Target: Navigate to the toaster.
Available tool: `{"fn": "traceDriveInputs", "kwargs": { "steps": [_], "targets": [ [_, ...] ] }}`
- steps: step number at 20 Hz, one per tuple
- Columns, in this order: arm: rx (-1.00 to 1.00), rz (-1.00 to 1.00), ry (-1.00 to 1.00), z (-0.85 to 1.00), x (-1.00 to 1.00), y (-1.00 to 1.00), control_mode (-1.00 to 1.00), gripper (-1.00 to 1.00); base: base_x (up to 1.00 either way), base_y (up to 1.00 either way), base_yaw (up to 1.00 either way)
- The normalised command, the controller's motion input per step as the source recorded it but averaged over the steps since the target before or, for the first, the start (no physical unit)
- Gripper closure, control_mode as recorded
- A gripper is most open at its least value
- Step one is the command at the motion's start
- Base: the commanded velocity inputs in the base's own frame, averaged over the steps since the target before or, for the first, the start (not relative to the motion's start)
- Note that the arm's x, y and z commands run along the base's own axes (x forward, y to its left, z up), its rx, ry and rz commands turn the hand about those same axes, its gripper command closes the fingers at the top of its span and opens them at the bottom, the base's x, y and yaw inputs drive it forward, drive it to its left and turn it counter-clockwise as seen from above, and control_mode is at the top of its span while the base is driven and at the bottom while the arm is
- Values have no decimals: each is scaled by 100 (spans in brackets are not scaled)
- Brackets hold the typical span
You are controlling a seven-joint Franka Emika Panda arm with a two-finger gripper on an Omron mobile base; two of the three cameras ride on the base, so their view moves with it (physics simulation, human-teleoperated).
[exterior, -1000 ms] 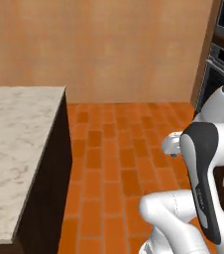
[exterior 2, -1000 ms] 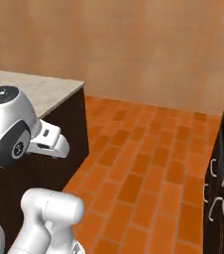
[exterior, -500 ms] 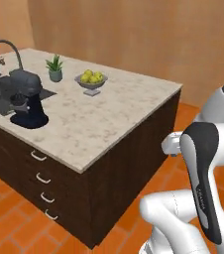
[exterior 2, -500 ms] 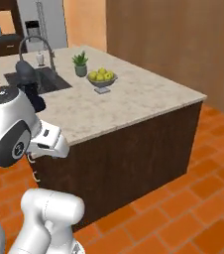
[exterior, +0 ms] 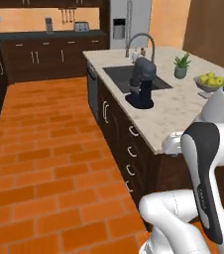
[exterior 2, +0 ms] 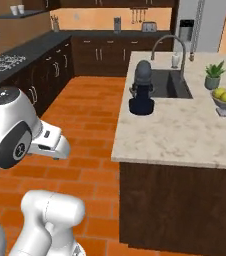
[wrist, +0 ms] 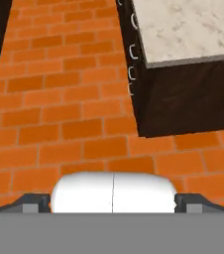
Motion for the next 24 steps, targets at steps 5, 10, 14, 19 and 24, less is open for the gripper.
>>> {"fn": "traceDriveInputs", "kwargs": {
  "steps": [5, 10, 14, 19, 24],
  "targets": [
    [0, 0, 0, 0, 0, 0, 100, -100, -5, 36, 85],
    [0, 0, 0, 0, 0, 0, 100, -100, 0, 17, 59],
    [0, 0, 0, 0, 0, 0, 100, -100, 4, 18, 31],
    [0, 0, 0, 0, 0, 0, 100, -100, 48, 34, 3],
    [0, 0, 0, 0, 0, 0, 100, -100, 100, 62, -15]
  ]
}}
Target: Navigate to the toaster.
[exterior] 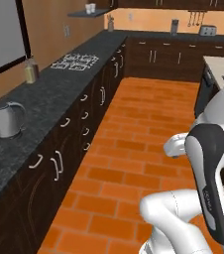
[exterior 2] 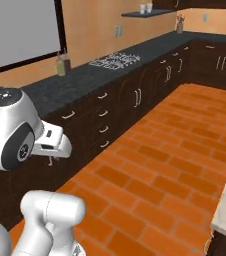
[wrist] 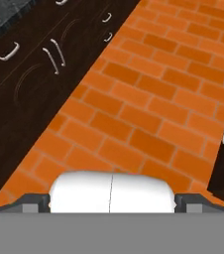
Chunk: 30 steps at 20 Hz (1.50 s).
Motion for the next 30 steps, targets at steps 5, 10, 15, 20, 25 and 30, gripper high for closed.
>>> {"fn": "traceDriveInputs", "kwargs": {
  "steps": [5, 10, 15, 20, 25, 30],
  "targets": [
    [0, 0, 0, 0, 0, 0, 100, -100, 100, 48, -24],
    [0, 0, 0, 0, 0, 0, 100, -100, 100, 8, -23],
    [0, 0, 0, 0, 0, 0, 100, -100, 100, -40, -12],
    [0, 0, 0, 0, 0, 0, 100, -100, 100, -60, -11],
    [0, 0, 0, 0, 0, 0, 100, -100, 100, -34, -13],
    [0, 0, 0, 0, 0, 0, 100, -100, 100, -18, -17]
  ]
}}
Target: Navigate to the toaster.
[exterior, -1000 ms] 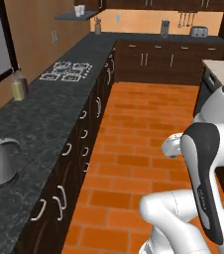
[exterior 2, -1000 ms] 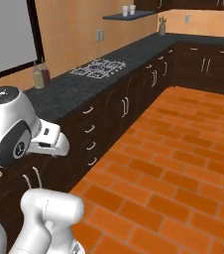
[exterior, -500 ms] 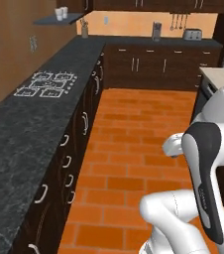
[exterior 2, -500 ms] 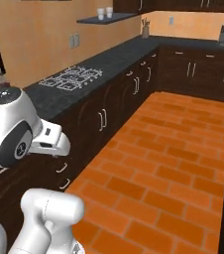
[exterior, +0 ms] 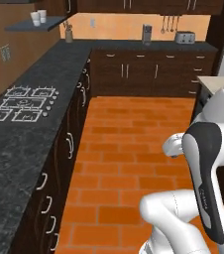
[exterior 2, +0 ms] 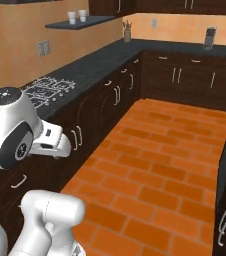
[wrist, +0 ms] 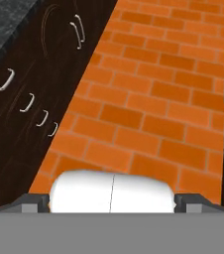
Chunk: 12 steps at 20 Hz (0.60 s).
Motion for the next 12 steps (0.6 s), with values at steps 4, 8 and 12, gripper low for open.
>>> {"fn": "traceDriveInputs", "kwargs": {
  "steps": [4, 8, 12],
  "targets": [
    [0, 0, 0, 0, 0, 0, 100, -100, 100, -6, -12],
    [0, 0, 0, 0, 0, 0, 100, -100, 100, -3, -11],
    [0, 0, 0, 0, 0, 0, 100, -100, 100, 0, -9]
  ]
}}
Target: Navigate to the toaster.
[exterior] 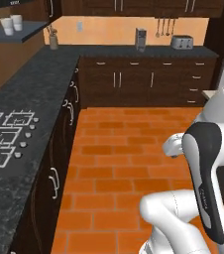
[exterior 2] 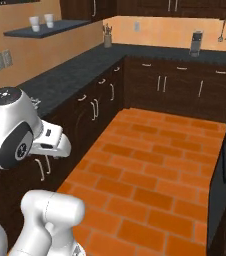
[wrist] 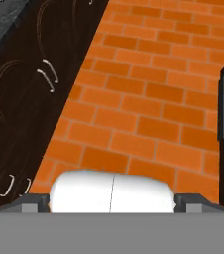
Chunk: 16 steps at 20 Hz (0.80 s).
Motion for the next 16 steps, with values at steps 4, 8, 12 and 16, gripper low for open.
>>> {"fn": "traceDriveInputs", "kwargs": {
  "steps": [4, 8, 12, 16],
  "targets": [
    [0, 0, 0, 0, 0, 0, 100, -100, 100, 0, -9],
    [0, 0, 0, 0, 0, 0, 100, -100, 100, 0, -10],
    [0, 0, 0, 0, 0, 0, 100, -100, 100, 0, -9],
    [0, 0, 0, 0, 0, 0, 100, -100, 100, 0, -9]
  ]
}}
